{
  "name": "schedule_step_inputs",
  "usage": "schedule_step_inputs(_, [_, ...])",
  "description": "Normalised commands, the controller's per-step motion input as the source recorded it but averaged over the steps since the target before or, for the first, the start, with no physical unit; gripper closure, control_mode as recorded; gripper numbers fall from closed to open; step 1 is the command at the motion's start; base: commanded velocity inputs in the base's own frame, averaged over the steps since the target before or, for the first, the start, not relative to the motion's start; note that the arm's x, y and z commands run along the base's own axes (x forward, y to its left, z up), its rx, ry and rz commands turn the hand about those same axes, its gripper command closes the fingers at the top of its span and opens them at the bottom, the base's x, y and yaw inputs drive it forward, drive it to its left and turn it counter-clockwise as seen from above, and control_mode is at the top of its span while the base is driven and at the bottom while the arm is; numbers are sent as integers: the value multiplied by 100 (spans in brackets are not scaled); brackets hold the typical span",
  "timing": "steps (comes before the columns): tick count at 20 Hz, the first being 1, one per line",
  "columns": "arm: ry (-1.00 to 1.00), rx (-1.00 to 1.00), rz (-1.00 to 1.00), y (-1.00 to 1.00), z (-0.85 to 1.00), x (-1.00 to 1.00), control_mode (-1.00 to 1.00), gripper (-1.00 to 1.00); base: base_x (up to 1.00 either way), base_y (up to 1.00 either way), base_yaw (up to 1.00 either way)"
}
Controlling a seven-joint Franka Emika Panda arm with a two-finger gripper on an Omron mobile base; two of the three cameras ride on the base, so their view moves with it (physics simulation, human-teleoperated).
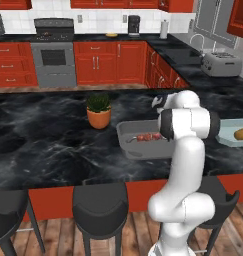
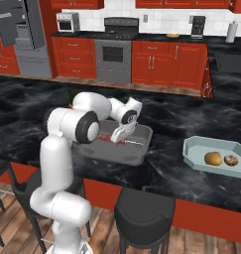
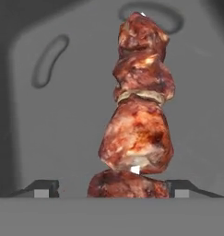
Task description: Place the cold items (potato and mushroom) from the fridge in one tupperware on the dining counter. Place the warm items (hot dog and kebab skewer) in the stove area in another tupperware.
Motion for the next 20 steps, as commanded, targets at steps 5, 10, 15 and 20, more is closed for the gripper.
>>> schedule_step_inputs(5, [-4, 0, -3, 41, 47, -35, -100, -100, 0, 0, 0])
schedule_step_inputs(10, [-19, -3, -3, 40, 77, -36, -100, -100, 0, 0, 0])
schedule_step_inputs(15, [-16, -1, -5, 31, 71, -70, -100, -100, 0, 0, 0])
schedule_step_inputs(20, [-5, 0, -13, 31, 62, -95, -100, -100, 0, 0, 0])
